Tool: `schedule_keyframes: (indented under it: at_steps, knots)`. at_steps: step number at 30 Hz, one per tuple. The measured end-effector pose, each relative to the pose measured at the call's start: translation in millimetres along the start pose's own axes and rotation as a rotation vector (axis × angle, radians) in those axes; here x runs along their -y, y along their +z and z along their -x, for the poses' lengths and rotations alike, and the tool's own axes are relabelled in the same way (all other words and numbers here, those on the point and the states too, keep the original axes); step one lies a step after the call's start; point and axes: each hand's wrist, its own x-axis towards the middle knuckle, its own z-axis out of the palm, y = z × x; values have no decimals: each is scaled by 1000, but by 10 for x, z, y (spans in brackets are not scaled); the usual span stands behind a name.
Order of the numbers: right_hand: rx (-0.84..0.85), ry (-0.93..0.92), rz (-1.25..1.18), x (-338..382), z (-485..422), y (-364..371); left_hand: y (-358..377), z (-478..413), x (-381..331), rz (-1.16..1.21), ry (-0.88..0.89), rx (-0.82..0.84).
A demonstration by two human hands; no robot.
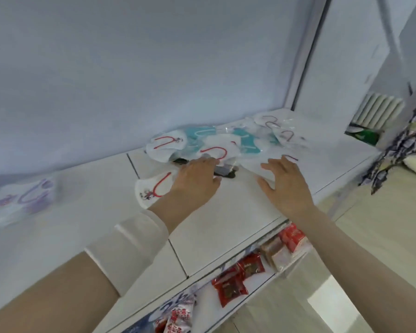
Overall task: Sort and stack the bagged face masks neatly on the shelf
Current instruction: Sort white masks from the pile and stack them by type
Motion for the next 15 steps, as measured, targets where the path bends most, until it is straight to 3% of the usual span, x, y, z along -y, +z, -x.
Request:
schedule_keyframes:
  at_steps: [5,11,15]
  knots:
    - [76,147,-118,-939,-111,-219,312,-503,-644,-7,35,65]
    - [124,126,-270,-1340,-706,-155,476,-1068,-304,-148,-214,143]
    - [107,84,-291,-1506,-1206,-80,497,-983,-258,66,-162,173]
